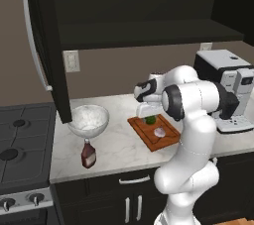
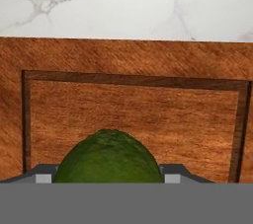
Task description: Open the cabinet. Place the bowl and condiment on the counter. Then place the lime and garlic on the cutting board.
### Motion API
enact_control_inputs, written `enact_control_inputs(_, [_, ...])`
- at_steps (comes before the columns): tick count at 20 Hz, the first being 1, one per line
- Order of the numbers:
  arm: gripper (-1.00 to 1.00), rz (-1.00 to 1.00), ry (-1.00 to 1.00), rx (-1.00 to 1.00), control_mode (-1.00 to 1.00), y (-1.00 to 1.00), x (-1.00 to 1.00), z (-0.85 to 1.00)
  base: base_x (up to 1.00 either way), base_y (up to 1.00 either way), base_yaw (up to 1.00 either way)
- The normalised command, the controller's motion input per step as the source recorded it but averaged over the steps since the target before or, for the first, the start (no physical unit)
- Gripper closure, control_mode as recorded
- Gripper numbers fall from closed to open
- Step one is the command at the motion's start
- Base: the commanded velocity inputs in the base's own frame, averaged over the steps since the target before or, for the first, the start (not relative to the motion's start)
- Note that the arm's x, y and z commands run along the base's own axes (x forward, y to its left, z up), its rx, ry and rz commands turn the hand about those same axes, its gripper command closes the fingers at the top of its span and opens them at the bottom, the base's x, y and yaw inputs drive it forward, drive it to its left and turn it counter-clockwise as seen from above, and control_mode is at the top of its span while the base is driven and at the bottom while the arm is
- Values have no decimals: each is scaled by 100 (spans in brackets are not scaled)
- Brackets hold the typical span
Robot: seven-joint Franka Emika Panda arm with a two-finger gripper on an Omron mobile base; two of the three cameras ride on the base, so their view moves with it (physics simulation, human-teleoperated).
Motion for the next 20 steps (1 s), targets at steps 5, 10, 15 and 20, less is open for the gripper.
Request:
enact_control_inputs(5, [-100, -10, -11, 0, -100, -34, -25, -9, 0, 0, 0])
enact_control_inputs(10, [-100, -9, -14, 0, -100, -10, -13, 0, 0, 0, 0])
enact_control_inputs(15, [-100, -8, -17, 0, -100, 28, 0, 11, 0, 0, 0])
enact_control_inputs(20, [-100, -6, -10, 2, -100, 43, 0, 44, 0, 0, 0])
